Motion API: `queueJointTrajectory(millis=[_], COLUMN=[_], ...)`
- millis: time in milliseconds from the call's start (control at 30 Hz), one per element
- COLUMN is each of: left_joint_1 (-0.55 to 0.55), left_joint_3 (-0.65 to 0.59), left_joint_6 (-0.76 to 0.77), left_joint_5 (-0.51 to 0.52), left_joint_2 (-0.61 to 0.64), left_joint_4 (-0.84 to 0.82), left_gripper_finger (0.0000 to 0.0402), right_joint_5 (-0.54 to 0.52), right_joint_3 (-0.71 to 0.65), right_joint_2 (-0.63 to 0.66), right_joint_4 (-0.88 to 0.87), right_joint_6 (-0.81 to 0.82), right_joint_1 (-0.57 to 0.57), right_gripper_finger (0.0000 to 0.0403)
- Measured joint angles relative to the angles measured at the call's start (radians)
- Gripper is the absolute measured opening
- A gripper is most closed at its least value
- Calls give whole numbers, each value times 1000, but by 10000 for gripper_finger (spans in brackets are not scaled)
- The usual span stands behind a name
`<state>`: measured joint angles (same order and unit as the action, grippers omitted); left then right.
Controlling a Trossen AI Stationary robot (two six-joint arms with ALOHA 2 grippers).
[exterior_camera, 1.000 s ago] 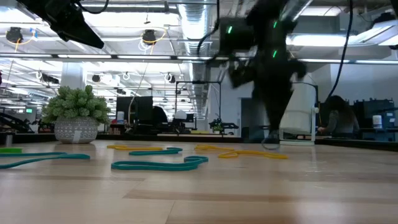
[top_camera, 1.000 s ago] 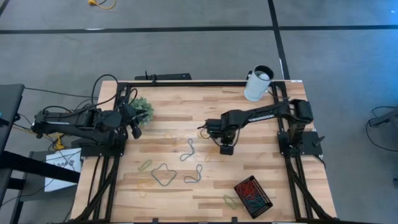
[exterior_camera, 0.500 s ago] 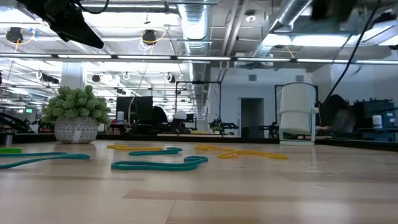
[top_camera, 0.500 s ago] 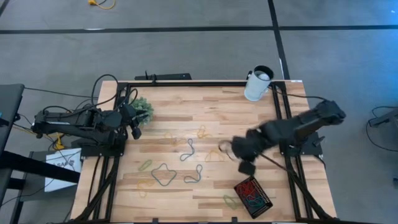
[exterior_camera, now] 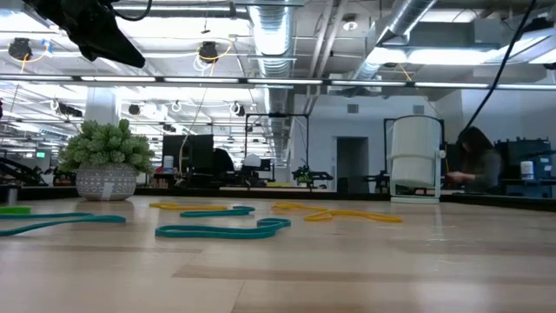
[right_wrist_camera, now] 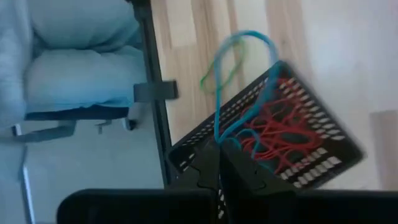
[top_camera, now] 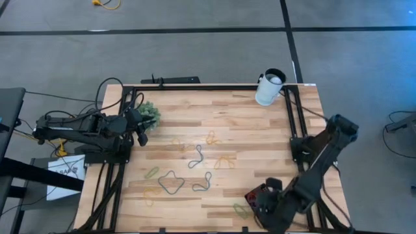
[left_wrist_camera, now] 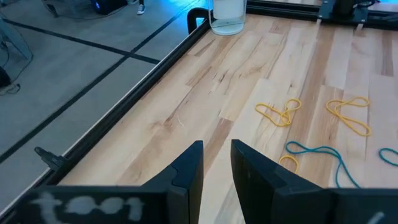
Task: Pick and place rubber bands into bin
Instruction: Put the blue rubber band into the black basket
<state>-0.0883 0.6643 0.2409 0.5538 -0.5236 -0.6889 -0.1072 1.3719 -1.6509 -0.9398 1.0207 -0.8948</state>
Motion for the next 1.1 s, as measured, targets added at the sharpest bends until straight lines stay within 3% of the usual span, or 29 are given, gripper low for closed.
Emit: queueJointTrajectory(millis=[267,433,567,767,933,1100], left_joint_1=[0,0,0,0,0,0], left_joint_3=[0,0,0,0,0,0], left_joint_6=[34,34,34,34,34,34], left_joint_5=[0,0,0,0,0,-5], left_joint_2=[0,0,0,0,0,0], left_joint_4=[0,0,0,0,-1,-1], left_gripper_finger=[73,73,73,73,73,73], right_joint_5=[30,55,-12,-208,-220,-232], right_joint_3=[0,0,-1,-9,-38,-110], right_joint_2=[-172,-189,-139,-80,-80,-80], right_joint_4=[119,117,102,59,60,58], right_joint_6=[113,185,216,238,253,407], right_joint_1=[-27,-54,-91,-139,-153,-178], right_gripper_finger=[0,0,0,0,0,0])
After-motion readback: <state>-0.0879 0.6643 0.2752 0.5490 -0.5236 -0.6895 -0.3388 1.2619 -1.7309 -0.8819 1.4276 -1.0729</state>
